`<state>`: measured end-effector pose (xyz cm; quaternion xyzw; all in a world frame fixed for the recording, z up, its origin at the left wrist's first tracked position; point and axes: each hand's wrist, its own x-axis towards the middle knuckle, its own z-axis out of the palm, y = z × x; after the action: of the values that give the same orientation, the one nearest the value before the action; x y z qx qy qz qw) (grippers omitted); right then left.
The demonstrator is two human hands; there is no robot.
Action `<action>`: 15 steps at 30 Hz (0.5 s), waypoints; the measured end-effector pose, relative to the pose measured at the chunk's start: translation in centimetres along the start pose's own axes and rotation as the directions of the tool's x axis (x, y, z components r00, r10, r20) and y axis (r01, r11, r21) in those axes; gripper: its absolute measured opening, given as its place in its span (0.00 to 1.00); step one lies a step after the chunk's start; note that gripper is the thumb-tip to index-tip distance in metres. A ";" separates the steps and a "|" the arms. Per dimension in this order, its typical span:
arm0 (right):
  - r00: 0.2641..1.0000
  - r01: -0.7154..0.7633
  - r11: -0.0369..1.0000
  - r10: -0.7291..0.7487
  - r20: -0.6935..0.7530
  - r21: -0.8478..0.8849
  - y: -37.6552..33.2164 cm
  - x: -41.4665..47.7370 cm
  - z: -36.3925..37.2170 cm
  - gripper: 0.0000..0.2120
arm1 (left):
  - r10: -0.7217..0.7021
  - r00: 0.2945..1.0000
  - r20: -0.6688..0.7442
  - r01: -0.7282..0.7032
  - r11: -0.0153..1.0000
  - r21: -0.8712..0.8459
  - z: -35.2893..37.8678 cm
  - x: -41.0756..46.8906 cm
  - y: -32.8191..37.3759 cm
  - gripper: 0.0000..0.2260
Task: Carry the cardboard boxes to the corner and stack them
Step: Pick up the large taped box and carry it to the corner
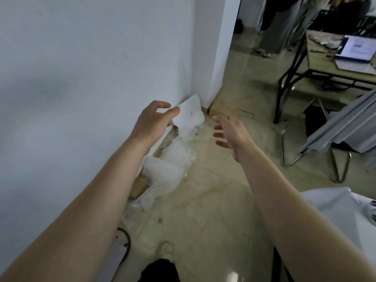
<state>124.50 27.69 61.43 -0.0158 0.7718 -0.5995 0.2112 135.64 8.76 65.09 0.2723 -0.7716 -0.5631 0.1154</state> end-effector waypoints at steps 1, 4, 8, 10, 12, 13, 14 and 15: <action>0.999 -0.013 1.000 0.013 -0.030 0.011 0.1 1.7 -1.2 0.18 | -0.001 1.000 0.025 0.001 1.000 -0.005 1.7 1.9 0.6 0.18; 0.995 -0.048 0.999 0.049 -0.086 0.016 0.4 5.8 -3.9 0.19 | 0.003 0.996 0.084 -0.002 1.000 -0.015 5.7 6.9 1.5 0.18; 0.984 -0.076 0.997 0.079 -0.159 0.024 0.1 14.0 -7.4 0.17 | 0.008 0.987 0.157 -0.006 1.000 -0.017 11.3 15.9 2.5 0.19; 0.974 -0.097 0.995 0.101 -0.203 0.031 -0.4 18.8 -8.8 0.18 | -0.001 0.981 0.192 0.004 1.000 -0.015 13.9 20.7 3.4 0.16; 0.965 -0.121 0.992 0.125 -0.230 0.032 -1.1 23.4 -10.1 0.17 | -0.007 0.973 0.230 0.008 1.000 -0.001 16.4 25.5 4.4 0.15; 0.963 -0.131 0.991 0.134 -0.232 0.031 -1.6 25.4 -10.7 0.16 | -0.005 0.969 0.246 0.003 1.000 0.007 17.4 27.7 4.8 0.15; 0.963 -0.131 0.991 0.134 -0.235 0.029 -1.9 26.5 -11.1 0.15 | 0.001 0.968 0.252 -0.004 1.000 0.012 18.0 29.2 5.0 0.16; 0.958 -0.139 0.990 0.144 -0.247 0.037 -2.6 28.6 -11.9 0.14 | 0.011 0.965 0.263 -0.016 1.000 0.020 19.3 31.7 5.8 0.17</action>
<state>93.76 29.92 57.31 0.1171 0.7855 -0.5875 0.1552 98.41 8.13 59.90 0.1912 -0.7881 -0.5849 0.0129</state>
